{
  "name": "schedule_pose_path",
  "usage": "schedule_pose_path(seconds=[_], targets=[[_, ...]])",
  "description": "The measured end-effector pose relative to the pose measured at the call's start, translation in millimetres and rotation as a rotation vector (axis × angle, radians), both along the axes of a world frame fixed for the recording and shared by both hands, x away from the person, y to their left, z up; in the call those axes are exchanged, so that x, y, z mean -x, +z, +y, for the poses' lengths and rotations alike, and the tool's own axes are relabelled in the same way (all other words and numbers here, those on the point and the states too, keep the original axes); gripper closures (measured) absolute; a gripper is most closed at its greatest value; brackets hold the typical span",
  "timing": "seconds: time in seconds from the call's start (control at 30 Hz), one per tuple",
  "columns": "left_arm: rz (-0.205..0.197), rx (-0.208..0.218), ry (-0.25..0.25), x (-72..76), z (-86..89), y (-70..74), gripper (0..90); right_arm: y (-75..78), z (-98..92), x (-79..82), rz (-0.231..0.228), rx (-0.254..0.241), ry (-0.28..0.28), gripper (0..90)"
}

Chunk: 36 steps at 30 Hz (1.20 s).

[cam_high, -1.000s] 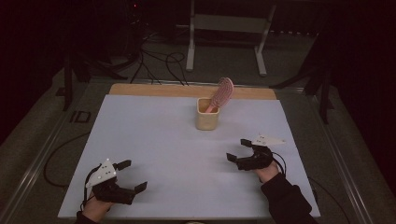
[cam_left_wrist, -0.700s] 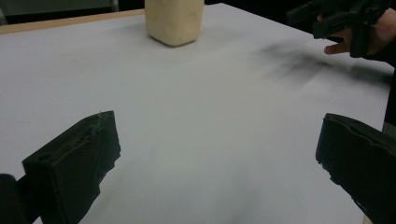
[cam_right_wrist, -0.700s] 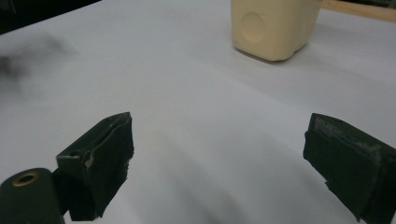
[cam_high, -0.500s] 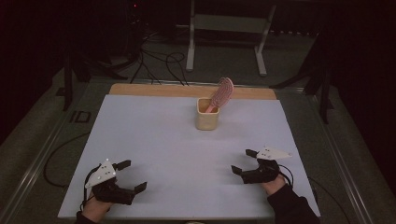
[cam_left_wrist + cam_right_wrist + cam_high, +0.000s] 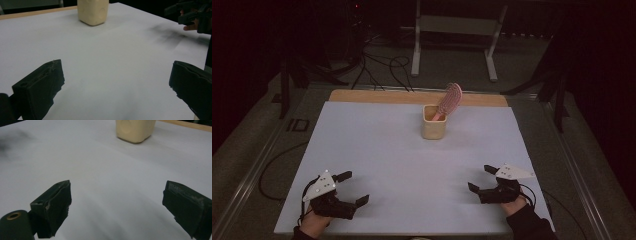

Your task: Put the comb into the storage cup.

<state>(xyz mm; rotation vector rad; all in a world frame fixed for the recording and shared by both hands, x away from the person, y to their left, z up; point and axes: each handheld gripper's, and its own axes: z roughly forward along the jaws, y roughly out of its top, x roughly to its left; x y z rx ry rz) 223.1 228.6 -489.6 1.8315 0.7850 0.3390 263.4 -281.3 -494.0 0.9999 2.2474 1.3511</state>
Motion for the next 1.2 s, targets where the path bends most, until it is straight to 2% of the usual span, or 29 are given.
schedule_pose_path(seconds=[0.4, 0.63, 0.83, 1.2], targets=[[-0.005, 0.004, 0.002, 1.1, 0.4, 0.4, 0.2, -1.8, -15.8, 16.0, 0.011, -0.050, -0.042, 8.5], [-0.006, -0.003, -0.005, 1.2, -0.5, -0.1, 0.2, -5.8, -10.6, 10.6, -0.003, -0.028, -0.032, 8.5], [-0.007, -0.005, -0.016, 2.2, -1.3, -0.6, 0.2, -6.4, -10.7, 8.2, -0.017, -0.051, -0.040, 8.5], [-0.011, -0.008, -0.013, 4.3, -1.7, -0.2, 0.2, -8.7, -8.4, 6.7, -0.019, -0.039, -0.027, 8.5]])
